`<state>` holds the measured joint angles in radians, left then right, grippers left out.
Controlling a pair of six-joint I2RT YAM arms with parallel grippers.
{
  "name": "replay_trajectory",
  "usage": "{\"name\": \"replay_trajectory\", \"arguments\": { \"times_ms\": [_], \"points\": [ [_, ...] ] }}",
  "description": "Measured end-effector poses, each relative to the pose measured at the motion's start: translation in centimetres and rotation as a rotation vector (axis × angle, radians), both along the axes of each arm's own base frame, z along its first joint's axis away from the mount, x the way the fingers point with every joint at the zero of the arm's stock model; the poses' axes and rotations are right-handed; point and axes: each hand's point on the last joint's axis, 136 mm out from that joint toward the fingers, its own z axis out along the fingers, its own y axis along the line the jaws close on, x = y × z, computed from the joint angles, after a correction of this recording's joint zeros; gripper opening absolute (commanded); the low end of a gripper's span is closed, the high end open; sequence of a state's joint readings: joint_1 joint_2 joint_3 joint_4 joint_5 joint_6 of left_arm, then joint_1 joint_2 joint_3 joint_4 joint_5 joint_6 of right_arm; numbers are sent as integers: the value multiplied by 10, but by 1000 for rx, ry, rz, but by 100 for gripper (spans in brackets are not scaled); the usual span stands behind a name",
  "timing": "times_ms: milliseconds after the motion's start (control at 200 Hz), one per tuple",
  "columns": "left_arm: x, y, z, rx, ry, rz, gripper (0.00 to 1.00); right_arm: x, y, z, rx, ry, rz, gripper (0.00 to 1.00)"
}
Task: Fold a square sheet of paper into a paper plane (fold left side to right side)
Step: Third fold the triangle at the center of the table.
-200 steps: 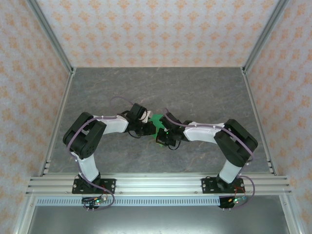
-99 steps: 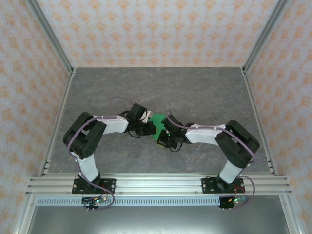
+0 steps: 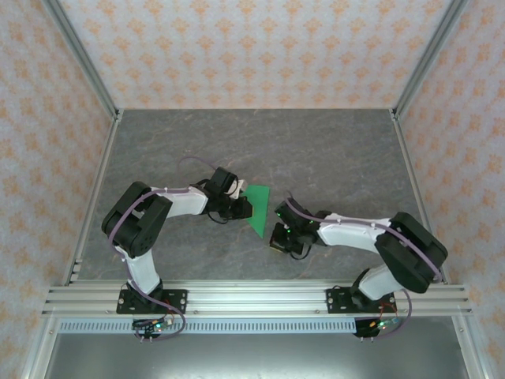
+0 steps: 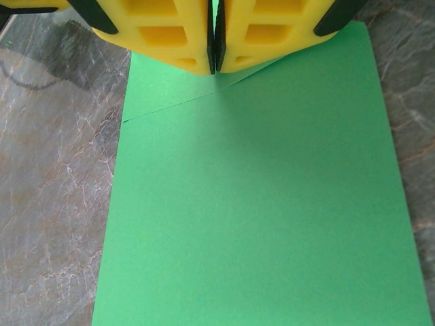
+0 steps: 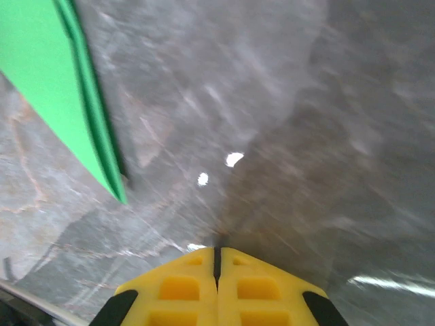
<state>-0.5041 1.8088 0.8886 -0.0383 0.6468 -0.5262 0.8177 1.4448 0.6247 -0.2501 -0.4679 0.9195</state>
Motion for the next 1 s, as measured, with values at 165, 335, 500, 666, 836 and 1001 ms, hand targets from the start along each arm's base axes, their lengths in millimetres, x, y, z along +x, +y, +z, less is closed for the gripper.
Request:
{"name": "replay_trajectory", "arguments": {
  "times_ms": [165,335,500,666,836,1001],
  "points": [
    [0,0,0,0,0,0,14,-7,-25,8,-94,-24,9,5],
    [0,0,0,0,0,0,14,-5,-33,13,-137,-51,24,5],
    [0,0,1,0,-1,-1,14,-6,-35,12,-152,-52,35,5],
    [0,0,1,0,0,-1,15,-4,-36,17,-151,-73,48,9],
    [0,0,4,0,-3,-1,21,14,-27,46,-110,-181,56,12],
    [2,-1,17,-5,-14,0,34,41,-10,60,-16,-251,51,12]
  ]
}}
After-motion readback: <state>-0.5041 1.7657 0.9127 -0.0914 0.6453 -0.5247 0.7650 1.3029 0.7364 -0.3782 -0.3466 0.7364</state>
